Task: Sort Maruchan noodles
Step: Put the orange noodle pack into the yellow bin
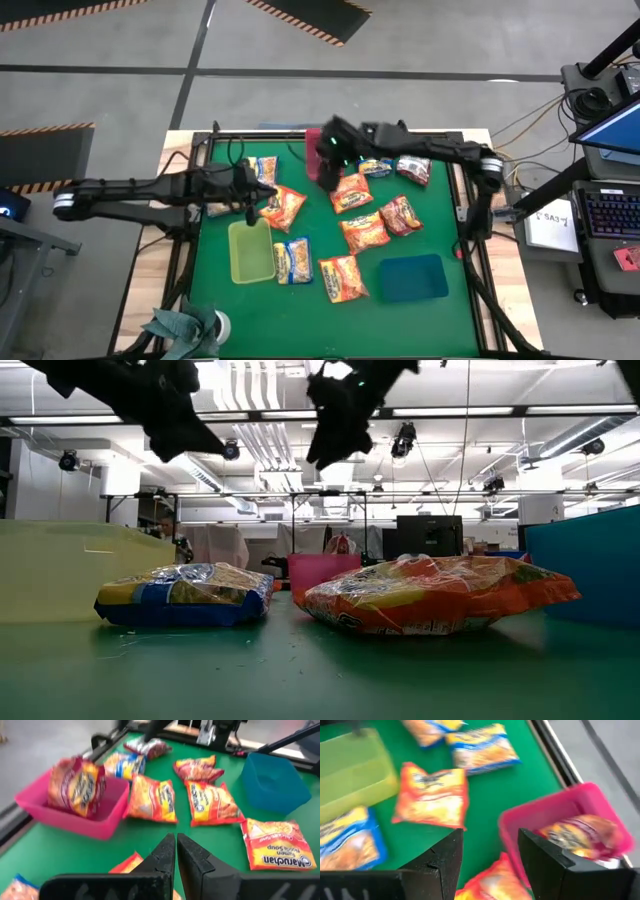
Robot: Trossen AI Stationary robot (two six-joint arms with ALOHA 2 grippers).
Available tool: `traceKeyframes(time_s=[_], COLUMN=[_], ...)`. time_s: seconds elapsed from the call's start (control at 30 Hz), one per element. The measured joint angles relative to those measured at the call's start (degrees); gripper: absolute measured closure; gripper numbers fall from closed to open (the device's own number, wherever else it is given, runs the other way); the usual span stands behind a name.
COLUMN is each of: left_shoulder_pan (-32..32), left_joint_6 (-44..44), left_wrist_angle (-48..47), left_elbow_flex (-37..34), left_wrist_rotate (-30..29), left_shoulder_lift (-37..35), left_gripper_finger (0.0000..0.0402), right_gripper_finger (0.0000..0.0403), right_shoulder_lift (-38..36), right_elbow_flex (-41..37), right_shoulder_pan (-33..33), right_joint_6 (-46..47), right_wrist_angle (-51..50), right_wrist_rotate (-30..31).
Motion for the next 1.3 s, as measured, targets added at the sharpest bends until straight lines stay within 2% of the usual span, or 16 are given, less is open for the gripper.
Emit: traceKeyframes(time_s=[0.27,0.5,0.63,0.97,1.13,1.3], left_shoulder_pan=[0.0,0.0,0.0,0.0,0.2,0.9], left_joint_6=[-5.7,-15.8,-21.8,-40.9,-42.3,-45.8], left_wrist_angle=[0.0,-1.4,-4.0,-7.9,-9.7,-12.4], left_elbow_flex=[0.0,0.0,0.0,0.0,1.1,3.7], left_wrist_rotate=[0.1,0.9,3.0,4.4,4.7,4.7], left_shoulder_lift=[5.0,6.9,7.4,10.3,11.4,12.7], left_gripper_finger=[0.0400,0.0400,0.0400,0.0391,0.0357,0.0298], right_gripper_finger=[0.0233,0.0236,0.0235,0.0234,0.0239,0.0240], right_shoulder_lift=[-13.9,-21.5,-25.8,-34.5,-38.0,-40.6], right_elbow_flex=[-31.7,-48.7,-53.7,-57.5,-59.6,-61.4], right_shoulder_pan=[7.5,7.8,7.1,6.3,6.3,6.3], right_joint_6=[-2.6,-0.5,-2.0,-7.0,-7.0,-7.6], right_wrist_angle=[31.7,48.6,53.2,53.2,52.9,52.9], right_wrist_rotate=[-0.1,0.2,0.2,0.2,0.2,0.2])
